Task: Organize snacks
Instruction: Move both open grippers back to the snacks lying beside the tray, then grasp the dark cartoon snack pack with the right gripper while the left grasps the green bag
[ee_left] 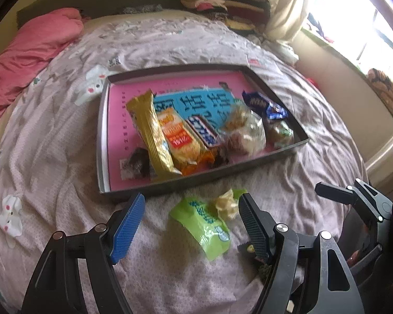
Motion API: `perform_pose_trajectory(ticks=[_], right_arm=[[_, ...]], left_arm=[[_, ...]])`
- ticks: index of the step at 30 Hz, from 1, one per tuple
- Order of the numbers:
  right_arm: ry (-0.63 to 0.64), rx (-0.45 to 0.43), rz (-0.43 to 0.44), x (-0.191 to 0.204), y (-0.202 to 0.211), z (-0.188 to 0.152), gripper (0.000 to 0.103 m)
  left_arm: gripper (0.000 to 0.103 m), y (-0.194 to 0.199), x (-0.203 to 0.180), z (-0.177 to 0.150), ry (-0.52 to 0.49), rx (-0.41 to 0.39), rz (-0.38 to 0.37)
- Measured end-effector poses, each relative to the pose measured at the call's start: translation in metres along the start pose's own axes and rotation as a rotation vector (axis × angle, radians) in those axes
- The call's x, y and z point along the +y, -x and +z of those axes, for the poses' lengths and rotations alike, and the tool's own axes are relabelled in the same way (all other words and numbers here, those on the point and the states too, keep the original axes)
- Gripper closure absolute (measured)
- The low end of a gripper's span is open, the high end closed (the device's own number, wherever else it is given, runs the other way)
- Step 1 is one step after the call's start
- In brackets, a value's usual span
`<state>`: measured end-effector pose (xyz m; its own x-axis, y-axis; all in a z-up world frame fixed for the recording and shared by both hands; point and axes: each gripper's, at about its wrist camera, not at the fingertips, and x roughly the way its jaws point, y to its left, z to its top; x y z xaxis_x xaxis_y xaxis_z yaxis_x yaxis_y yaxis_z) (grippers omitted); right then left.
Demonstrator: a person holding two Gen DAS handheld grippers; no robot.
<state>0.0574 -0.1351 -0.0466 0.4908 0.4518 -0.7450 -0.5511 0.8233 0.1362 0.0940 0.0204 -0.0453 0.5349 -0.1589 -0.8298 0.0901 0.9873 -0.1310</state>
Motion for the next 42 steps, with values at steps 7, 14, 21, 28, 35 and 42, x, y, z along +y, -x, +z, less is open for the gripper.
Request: perform_pose_trajectory(ticks=[7, 14, 21, 28, 35, 42], right_arm=[[0.072, 0.108, 0.032, 0.017, -0.020, -0.015, 0.011], [0.093, 0.163, 0.037, 0.021, -0.034, -0.024, 0.022], [0.113, 0.196, 0.041, 0.022, -0.044, -0.031, 0.038], [0.136, 0.193, 0.037, 0.024, -0.050, -0.033, 0.050], [0.072, 0.174, 0.019, 0.005, -0.048, -0.028, 0.066], [-0.004, 0.149, -0.058, -0.020, -0.046, -0.022, 0.067]], left_arm=[[0.028, -0.010, -0.005, -0.006, -0.038, 0.040, -0.038], [0.028, -0.020, -0.010, -0.009, -0.084, 0.070, -0.055], [0.028, -0.031, -0.013, -0.012, -0.114, 0.099, -0.068], [0.028, -0.041, -0.015, -0.010, -0.128, 0.120, -0.068], [0.028, -0.051, -0.016, -0.009, -0.142, 0.136, -0.071], [0.027, -0.060, -0.018, -0.007, -0.156, 0.131, -0.084]])
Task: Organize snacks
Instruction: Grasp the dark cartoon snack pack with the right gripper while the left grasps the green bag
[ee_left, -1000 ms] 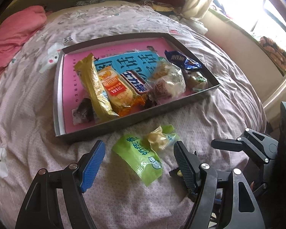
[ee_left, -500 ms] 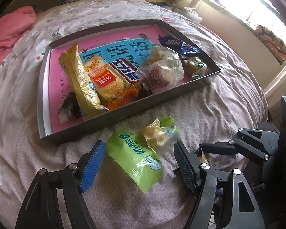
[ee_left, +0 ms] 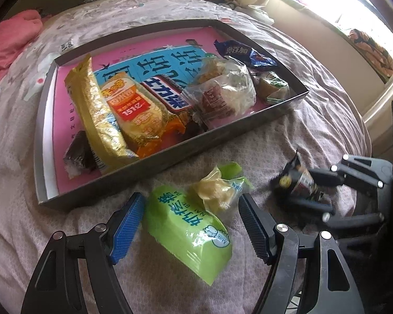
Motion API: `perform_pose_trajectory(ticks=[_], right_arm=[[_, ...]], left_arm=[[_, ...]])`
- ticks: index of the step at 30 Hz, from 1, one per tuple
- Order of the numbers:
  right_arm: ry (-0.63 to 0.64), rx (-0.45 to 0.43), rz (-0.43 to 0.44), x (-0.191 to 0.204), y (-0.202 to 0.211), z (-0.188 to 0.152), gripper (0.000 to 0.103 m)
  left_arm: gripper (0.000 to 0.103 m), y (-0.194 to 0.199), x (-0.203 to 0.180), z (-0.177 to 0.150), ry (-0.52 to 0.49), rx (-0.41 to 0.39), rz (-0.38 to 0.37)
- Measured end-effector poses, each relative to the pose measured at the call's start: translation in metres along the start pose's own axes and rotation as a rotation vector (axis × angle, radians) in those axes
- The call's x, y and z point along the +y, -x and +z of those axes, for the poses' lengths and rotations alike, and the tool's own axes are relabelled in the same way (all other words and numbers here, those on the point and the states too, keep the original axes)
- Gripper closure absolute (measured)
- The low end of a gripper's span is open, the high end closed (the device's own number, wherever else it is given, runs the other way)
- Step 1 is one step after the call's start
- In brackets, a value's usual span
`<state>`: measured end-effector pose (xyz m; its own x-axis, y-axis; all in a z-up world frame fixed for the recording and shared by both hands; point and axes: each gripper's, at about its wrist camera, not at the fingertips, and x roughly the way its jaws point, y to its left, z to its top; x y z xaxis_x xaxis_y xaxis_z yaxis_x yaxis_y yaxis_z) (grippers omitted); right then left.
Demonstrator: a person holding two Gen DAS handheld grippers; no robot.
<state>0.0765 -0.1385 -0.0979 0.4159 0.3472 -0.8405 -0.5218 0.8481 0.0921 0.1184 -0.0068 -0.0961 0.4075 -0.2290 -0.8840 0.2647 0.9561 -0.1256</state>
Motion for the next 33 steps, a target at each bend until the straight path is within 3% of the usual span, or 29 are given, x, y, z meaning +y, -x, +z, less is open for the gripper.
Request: perform_pose_trajectory(ticks=[8, 23, 26, 30, 33], right_arm=[[-0.073, -0.026, -0.038, -0.019, 0.003, 0.002, 0.067], [-0.088, -0.031, -0.042, -0.020, 0.002, 0.003, 0.067], [-0.089, -0.029, -0.040, -0.020, 0.002, 0.003, 0.067], [-0.091, -0.028, -0.039, -0.020, 0.002, 0.003, 0.067], [-0.094, -0.027, -0.036, -0.021, 0.002, 0.003, 0.067]], left_arm=[[0.028, -0.010, -0.006, 0.002, -0.017, -0.004, -0.019], [0.049, -0.013, -0.008, 0.006, 0.016, -0.023, -0.067], [0.049, -0.013, -0.005, 0.007, 0.035, -0.019, -0.099], [0.041, -0.014, 0.000, 0.009, 0.070, -0.018, -0.141], [0.041, -0.014, -0.002, 0.008, 0.055, -0.022, -0.126]])
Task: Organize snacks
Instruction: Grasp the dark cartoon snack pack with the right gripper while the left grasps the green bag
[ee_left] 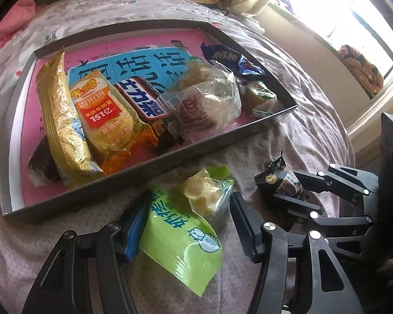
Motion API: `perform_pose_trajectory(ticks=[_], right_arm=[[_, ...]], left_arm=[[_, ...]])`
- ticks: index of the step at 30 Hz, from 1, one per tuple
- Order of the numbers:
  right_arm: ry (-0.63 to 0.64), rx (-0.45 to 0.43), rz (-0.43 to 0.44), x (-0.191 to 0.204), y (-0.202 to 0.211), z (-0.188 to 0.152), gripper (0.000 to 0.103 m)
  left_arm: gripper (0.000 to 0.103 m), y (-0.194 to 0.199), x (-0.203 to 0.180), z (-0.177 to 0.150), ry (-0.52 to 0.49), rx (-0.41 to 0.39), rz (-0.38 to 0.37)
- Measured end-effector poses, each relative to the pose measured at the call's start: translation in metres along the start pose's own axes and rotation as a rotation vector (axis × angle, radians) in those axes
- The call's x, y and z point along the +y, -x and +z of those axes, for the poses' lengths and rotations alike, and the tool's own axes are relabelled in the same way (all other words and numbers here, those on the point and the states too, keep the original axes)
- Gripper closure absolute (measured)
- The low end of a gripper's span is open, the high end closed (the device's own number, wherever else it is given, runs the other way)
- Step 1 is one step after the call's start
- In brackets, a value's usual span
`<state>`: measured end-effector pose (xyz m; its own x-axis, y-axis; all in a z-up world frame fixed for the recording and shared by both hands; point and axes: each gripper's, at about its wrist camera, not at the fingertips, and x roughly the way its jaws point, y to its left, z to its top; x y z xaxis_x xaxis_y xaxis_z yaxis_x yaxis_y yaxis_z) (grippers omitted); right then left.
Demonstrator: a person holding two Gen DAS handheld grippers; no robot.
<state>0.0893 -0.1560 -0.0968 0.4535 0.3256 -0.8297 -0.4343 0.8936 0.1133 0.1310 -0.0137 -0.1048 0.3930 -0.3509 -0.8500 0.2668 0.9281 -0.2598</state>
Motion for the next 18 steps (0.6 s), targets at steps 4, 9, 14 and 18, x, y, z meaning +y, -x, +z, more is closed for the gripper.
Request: perform_pose_trajectory(ticks=[4, 9, 14, 18], right_arm=[[-0.006, 0.000, 0.005, -0.001, -0.001, 0.000, 0.067], [-0.006, -0.004, 0.006, -0.002, 0.000, 0.000, 0.068], [-0.012, -0.021, 0.004, -0.004, 0.003, 0.001, 0.069], [-0.020, -0.034, 0.001, -0.006, 0.007, 0.002, 0.069]], left_arm=[[0.041, -0.002, -0.001, 0.001, 0.006, 0.003, 0.011], [0.050, 0.000, 0.002, 0.002, 0.047, -0.017, -0.005], [0.066, 0.006, 0.003, 0.001, 0.059, -0.038, -0.035], [0.070, 0.010, -0.001, -0.001, 0.052, -0.050, -0.037]])
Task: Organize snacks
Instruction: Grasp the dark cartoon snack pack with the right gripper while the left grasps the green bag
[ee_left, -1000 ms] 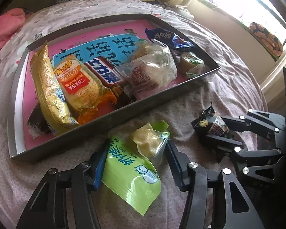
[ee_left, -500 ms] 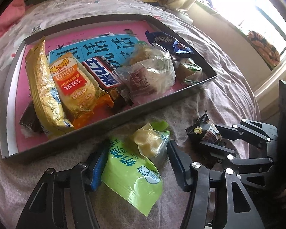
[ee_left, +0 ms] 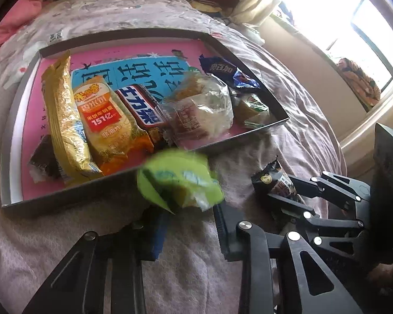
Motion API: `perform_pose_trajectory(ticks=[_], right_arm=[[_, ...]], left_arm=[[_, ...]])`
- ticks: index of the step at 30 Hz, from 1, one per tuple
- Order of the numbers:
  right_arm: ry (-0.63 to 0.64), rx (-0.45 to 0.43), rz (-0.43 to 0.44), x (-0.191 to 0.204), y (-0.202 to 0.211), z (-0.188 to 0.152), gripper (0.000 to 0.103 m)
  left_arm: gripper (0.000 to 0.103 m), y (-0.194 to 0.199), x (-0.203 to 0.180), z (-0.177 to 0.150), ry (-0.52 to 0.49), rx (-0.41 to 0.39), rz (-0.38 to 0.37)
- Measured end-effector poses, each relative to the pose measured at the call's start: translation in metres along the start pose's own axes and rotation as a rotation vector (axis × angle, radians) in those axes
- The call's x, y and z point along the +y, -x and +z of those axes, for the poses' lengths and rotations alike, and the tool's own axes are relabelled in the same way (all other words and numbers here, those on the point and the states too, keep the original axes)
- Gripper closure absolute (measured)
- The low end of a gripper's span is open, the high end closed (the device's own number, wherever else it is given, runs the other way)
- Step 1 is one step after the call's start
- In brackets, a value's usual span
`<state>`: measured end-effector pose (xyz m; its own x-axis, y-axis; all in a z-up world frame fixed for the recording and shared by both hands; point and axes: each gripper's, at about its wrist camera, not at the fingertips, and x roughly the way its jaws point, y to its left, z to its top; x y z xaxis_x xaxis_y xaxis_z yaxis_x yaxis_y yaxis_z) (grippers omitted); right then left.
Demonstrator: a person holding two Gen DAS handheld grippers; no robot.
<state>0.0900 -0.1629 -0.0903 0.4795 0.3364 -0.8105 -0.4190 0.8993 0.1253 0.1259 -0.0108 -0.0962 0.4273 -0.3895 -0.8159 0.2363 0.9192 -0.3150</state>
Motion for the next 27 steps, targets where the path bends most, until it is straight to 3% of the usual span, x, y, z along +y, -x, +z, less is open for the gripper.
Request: perform_pose_trajectory(ticks=[7, 12, 15, 20, 24, 27], right_arm=[[-0.002, -0.002, 0.000, 0.000, 0.002, 0.000, 0.070], [-0.007, 0.002, 0.002, -0.001, 0.000, 0.001, 0.070], [-0.009, 0.003, 0.003, -0.001, -0.001, 0.001, 0.070], [-0.010, 0.003, 0.003, -0.002, -0.001, 0.002, 0.070], [-0.009, 0.002, 0.003, -0.002, -0.001, 0.002, 0.070], [-0.009, -0.003, 0.002, -0.002, 0.000, 0.002, 0.070]], left_arm=[[0.066, -0.002, 0.004, -0.001, 0.037, 0.006, -0.032], [0.054, -0.003, 0.008, 0.003, 0.091, 0.004, -0.069], [0.050, -0.007, 0.011, 0.006, 0.123, 0.018, -0.052], [0.050, -0.016, 0.013, 0.009, 0.190, 0.029, -0.059], [0.062, -0.018, 0.020, 0.011, 0.256, 0.023, -0.084], [0.065, -0.018, 0.020, 0.009, 0.265, 0.010, -0.099]])
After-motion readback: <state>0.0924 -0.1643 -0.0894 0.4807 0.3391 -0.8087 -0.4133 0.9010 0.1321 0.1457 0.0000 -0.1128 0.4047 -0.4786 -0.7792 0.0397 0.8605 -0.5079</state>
